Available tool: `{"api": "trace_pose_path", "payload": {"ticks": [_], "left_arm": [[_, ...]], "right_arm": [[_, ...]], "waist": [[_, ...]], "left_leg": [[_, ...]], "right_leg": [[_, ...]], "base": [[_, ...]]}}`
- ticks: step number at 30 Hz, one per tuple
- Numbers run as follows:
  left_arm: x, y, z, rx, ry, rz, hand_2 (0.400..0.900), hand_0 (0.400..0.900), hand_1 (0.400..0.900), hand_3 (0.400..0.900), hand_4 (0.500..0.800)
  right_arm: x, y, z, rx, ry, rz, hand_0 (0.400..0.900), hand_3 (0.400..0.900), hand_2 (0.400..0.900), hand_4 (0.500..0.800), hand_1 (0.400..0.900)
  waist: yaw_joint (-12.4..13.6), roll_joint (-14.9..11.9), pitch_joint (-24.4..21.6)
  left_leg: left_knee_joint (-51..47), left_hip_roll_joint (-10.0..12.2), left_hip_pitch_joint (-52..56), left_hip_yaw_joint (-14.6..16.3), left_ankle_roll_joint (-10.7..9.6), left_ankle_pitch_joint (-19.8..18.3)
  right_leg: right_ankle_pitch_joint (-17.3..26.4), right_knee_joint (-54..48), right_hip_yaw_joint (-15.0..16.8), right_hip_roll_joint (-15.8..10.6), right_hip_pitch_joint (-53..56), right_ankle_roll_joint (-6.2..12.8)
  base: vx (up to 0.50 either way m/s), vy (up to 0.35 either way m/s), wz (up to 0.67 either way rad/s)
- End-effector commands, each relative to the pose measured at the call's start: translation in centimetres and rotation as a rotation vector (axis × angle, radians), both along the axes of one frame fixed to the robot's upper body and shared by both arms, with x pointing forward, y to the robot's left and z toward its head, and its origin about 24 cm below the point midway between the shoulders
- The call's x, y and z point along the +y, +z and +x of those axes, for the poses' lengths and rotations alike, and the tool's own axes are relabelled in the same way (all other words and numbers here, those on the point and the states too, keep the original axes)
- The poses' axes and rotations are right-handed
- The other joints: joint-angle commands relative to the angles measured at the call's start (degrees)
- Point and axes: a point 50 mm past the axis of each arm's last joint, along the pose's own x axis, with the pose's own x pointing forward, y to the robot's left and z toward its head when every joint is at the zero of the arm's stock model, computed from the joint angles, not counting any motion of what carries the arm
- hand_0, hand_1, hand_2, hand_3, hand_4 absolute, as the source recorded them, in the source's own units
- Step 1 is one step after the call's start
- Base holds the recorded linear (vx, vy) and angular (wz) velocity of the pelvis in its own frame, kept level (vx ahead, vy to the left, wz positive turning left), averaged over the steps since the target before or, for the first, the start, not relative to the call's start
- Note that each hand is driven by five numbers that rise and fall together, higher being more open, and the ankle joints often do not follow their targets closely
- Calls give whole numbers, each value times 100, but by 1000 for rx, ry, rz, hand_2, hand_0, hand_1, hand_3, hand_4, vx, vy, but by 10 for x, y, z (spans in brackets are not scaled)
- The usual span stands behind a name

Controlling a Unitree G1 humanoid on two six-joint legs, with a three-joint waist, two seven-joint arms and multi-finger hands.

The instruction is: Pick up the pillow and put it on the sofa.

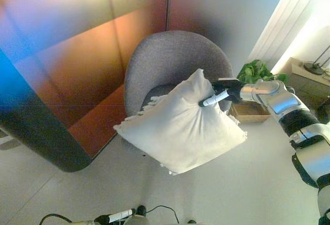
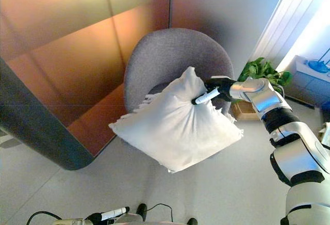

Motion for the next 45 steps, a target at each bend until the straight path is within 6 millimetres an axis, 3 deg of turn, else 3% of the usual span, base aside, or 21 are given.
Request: {"api": "trace_pose_path", "payload": {"ticks": [1,10,11,12,17,33,40,45], "left_arm": [[-16,-10,-44,224,-11,-67,900,900,900,900,800],[-6,-8,-48,229,-9,-43,900,900,900,900,800],[-5,-7,-47,222,-9,-43,900,900,900,900,800],[-4,-7,-47,217,-9,-44,900,900,900,900,800],[-2,-6,-40,175,-21,-54,900,900,900,900,800],[2,-1,-22,71,-55,-78,900,900,900,900,800],[4,-1,-24,68,-74,-75,900,900,900,900,800],[4,0,-21,55,-78,-86,900,900,900,900,800]], "right_arm": [[-11,144,14,-459,-171,178,400,400,400,500,400],[-58,166,5,-551,-497,80,400,400,400,500,400],[-65,170,2,-578,-565,55,692,692,692,675,692],[-73,172,-1,-580,-613,35,900,900,900,800,900],[-86,179,-9,-555,-685,-6,900,900,900,800,900],[-96,179,-15,-518,-597,-116,900,900,900,800,900],[-104,162,-17,-462,-566,-159,900,900,900,800,900],[-113,134,-19,-412,-546,-172,900,900,900,800,900]], "waist": [[120,-209,-193],[315,-272,37],[320,-267,66],[323,-258,83],[345,-225,209],[297,-183,463],[255,-179,404],[167,-147,305]], "left_leg": [[-37,-186,240,113,-62,-532],[-37,-143,78,-87,-37,-515],[-37,-133,59,-93,-38,-511],[-37,-124,44,-100,-38,-519],[-37,-113,-108,-128,-37,-506],[-37,-63,-373,-59,-67,-496],[-37,-63,-333,5,-76,-512],[-37,-56,-299,63,-74,-534]], "right_leg": [[-309,-5,-224,37,466,220],[-305,18,-261,76,329,211],[-302,23,-260,80,309,217],[-305,28,-253,79,289,226],[-310,17,-235,76,159,232],[-319,-5,-207,50,-114,212],[-324,-5,-219,29,-101,224],[-329,-5,-181,17,-104,252]], "base": [[104,41,20],[27,-5,13],[-7,-5,5],[-1,-2,4],[-47,-6,-1],[-56,-25,-4],[-17,-5,-4],[-37,-7,-8]]}}
